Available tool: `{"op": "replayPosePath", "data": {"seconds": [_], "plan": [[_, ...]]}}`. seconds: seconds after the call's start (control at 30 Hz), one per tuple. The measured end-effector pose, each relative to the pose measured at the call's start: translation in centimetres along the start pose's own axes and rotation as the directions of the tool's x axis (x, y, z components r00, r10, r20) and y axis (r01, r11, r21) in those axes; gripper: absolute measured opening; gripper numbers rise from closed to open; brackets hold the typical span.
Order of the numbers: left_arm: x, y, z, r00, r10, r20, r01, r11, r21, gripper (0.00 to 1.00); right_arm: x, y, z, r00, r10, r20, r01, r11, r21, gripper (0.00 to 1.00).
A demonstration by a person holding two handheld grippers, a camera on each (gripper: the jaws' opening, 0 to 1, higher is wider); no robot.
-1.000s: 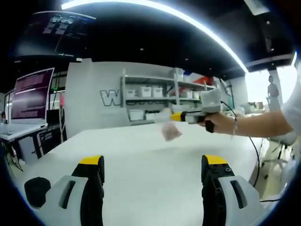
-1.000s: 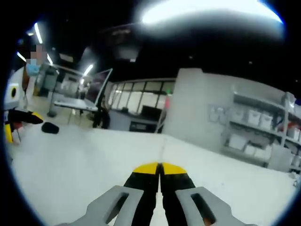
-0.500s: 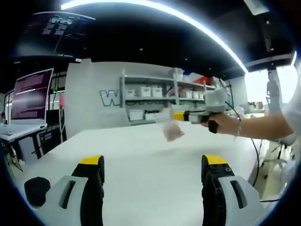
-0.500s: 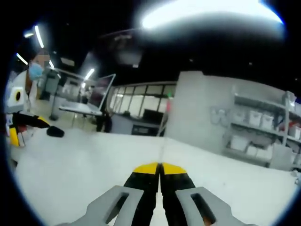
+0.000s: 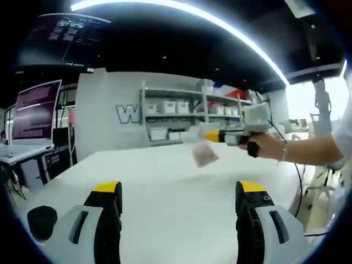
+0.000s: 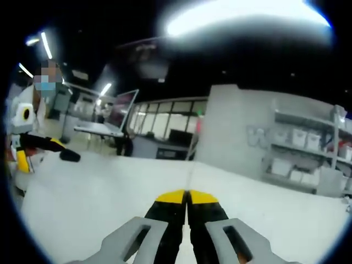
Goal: Open the resealable bag by pulling the two sides of the seal apart until the entire bag opening is separated and visibly accessible.
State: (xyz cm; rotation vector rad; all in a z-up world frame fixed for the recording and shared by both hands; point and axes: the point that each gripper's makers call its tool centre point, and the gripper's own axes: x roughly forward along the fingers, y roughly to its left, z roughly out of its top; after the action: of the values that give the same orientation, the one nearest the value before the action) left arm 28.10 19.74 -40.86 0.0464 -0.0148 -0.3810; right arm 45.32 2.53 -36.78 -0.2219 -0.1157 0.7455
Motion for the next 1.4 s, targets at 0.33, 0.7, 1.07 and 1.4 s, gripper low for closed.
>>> {"op": "replayPosePath", "data": {"seconds": [0.33,0.7,1.07,1.4], "plan": [[0.0,-0.3,0.1,1.000,-0.007,-0.001,0.007,1.000,0.002,0.83,-1.3,0.7,0.3,1.000,0.006,0.015,-0.006,1.000,0.000,0.00],[0.2,-1.0,0.1,1.000,-0.020,-0.006,0.020,1.000,0.003,0.83,-3.0,1.6,0.4,1.000,0.012,0.023,-0.012,1.000,-0.003,0.00],[0.3,-1.5,0.0,0.999,-0.030,-0.012,0.030,1.000,0.004,0.82,-4.3,2.3,0.4,0.999,0.012,0.038,-0.013,1.000,0.018,0.00],[0.4,-1.7,-0.6,0.999,-0.032,-0.025,0.032,0.999,0.007,0.82,-5.7,3.6,0.7,0.998,0.021,0.063,-0.023,0.999,0.031,0.00]]}}
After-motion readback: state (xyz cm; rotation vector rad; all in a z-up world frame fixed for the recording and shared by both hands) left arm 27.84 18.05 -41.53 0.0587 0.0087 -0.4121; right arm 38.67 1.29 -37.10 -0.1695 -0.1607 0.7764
